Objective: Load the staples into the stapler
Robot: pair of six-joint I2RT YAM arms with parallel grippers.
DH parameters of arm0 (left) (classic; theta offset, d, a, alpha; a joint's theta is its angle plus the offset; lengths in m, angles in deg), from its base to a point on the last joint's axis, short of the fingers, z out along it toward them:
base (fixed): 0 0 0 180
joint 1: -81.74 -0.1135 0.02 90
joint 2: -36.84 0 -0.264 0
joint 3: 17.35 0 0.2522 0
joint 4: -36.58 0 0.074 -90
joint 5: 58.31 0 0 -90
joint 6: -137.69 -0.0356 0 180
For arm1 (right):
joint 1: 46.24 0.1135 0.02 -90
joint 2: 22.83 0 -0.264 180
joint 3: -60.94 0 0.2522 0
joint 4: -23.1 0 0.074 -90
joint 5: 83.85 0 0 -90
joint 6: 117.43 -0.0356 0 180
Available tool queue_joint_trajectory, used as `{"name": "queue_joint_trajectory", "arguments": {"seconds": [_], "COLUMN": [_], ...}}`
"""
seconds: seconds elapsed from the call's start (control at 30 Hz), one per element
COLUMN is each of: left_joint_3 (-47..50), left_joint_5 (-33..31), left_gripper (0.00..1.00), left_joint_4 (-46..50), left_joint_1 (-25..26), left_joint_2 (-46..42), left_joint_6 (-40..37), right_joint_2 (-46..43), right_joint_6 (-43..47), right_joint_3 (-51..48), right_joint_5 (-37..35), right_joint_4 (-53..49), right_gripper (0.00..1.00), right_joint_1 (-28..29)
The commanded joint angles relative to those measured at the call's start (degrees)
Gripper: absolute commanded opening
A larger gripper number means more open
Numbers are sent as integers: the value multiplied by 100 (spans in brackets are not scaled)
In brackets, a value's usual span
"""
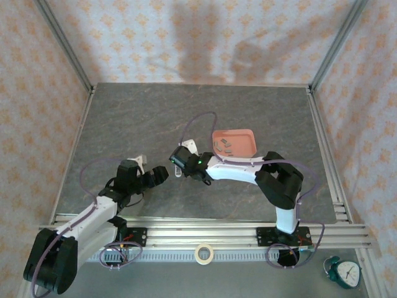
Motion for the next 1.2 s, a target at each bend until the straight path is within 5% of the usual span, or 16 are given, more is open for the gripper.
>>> {"name": "queue_joint_trajectory", "arguments": {"seconds": [0.0, 1.17], "left_joint_3": [128, 63], "left_joint_5": [-247, -217], "left_gripper": [88, 88], "left_joint_4": [-116, -148], "left_joint_1": [-44, -43], "left_joint_2": [-208, -110], "left_joint_6": [-118, -220], "right_joint_2": [117, 299], "right_joint_6": [-150, -509], "right_joint_3": [-72, -44], "right_joint_5": [-61, -76], "right_joint_4": [108, -212], "right_gripper": [17, 16], "right_joint_1": [-22, -5]}}
